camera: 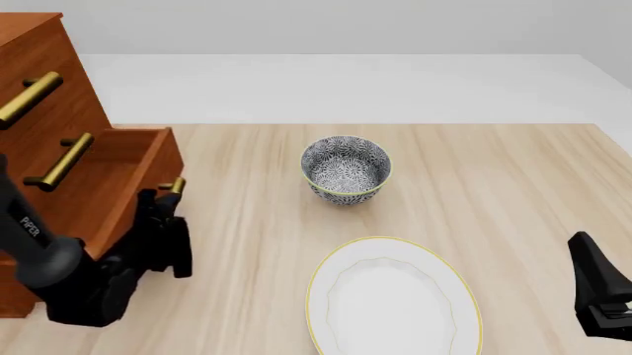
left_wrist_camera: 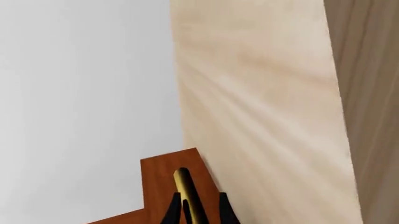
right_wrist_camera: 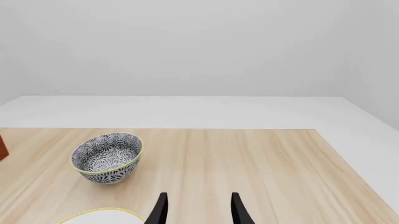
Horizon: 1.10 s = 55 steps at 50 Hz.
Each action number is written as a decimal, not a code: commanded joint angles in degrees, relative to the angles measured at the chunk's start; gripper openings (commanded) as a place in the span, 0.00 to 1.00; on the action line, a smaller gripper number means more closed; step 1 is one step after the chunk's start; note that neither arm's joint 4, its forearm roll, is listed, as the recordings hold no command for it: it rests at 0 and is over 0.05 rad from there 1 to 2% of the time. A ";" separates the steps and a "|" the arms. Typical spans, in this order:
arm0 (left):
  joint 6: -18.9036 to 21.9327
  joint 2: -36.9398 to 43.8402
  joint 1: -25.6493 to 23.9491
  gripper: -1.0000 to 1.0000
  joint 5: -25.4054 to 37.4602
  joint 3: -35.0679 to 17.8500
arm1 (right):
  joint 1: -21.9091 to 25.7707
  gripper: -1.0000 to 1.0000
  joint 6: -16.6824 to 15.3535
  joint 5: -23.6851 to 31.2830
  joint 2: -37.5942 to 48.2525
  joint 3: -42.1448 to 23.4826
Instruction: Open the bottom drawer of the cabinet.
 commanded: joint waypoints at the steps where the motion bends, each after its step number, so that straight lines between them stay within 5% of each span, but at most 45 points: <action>1: -27.78 8.17 -4.63 0.00 0.01 -5.37 | -0.01 1.00 0.01 0.01 -0.02 0.00; 16: -32.31 2.22 -6.29 0.00 0.01 0.03 | -0.01 1.00 0.01 0.00 0.01 0.00; 17: -31.70 0.46 -5.76 1.00 0.01 1.20 | -0.01 1.00 0.00 0.00 0.00 0.00; 34: -30.21 -23.68 -11.43 1.00 0.01 19.33 | 0.00 1.00 0.01 0.00 0.00 0.00; 40: -41.16 -30.62 -10.83 1.00 0.02 22.28 | 0.00 1.00 0.01 0.00 -0.01 0.00; 43: -43.27 -33.04 -10.03 1.00 0.15 22.31 | 0.00 1.00 0.00 0.00 0.01 0.00; 48: -50.59 -64.56 -8.89 1.00 31.86 21.94 | 0.00 1.00 0.00 0.00 0.01 0.00; 55: -59.76 -81.32 -6.45 1.00 59.57 12.13 | 0.01 1.00 0.00 0.00 -0.01 0.00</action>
